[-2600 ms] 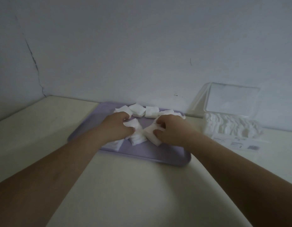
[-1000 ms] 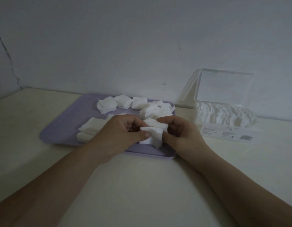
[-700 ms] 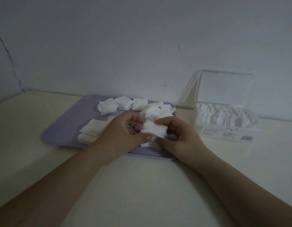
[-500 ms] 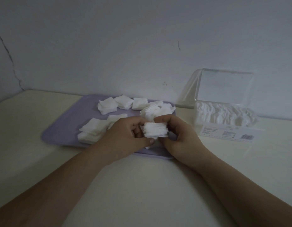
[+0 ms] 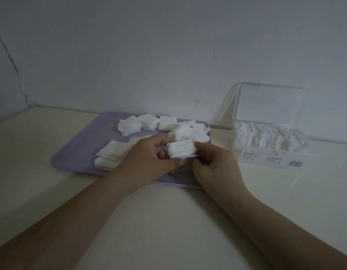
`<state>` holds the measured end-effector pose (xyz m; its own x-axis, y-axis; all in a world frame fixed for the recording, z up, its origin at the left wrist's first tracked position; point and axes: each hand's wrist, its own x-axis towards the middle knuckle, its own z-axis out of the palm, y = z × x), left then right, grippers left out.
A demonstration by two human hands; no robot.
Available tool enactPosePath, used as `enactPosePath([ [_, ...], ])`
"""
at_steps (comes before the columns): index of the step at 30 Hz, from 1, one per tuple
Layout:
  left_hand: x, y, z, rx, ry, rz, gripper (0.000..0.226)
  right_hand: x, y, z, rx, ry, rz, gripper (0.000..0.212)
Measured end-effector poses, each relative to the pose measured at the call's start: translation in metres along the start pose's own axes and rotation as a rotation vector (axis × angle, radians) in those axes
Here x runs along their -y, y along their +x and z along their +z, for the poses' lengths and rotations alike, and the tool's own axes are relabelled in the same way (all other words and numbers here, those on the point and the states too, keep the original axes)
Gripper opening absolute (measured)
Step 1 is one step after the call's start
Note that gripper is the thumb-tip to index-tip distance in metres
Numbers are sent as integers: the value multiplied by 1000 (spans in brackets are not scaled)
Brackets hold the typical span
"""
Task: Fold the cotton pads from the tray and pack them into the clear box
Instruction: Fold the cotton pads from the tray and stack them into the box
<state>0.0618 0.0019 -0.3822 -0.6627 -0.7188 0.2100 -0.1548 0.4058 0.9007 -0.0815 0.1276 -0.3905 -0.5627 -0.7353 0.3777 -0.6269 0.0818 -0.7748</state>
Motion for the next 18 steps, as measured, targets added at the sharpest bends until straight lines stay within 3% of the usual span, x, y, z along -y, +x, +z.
enactPosePath([
  [5,1,-2,-1,36,-5,-14,41,2,-10,13,10,-114,-86,47],
  [8,-2,-3,-1,27,11,-5,30,-1,-11,15,51,-221,-122,60],
  [13,0,-4,0,95,8,-6,36,2,-8,9,122,-17,-3,80],
  [15,1,-4,0,127,-13,-9,40,3,-9,9,110,27,-36,79],
  [18,-3,-6,-2,134,-56,4,35,0,-6,9,93,57,-44,59],
])
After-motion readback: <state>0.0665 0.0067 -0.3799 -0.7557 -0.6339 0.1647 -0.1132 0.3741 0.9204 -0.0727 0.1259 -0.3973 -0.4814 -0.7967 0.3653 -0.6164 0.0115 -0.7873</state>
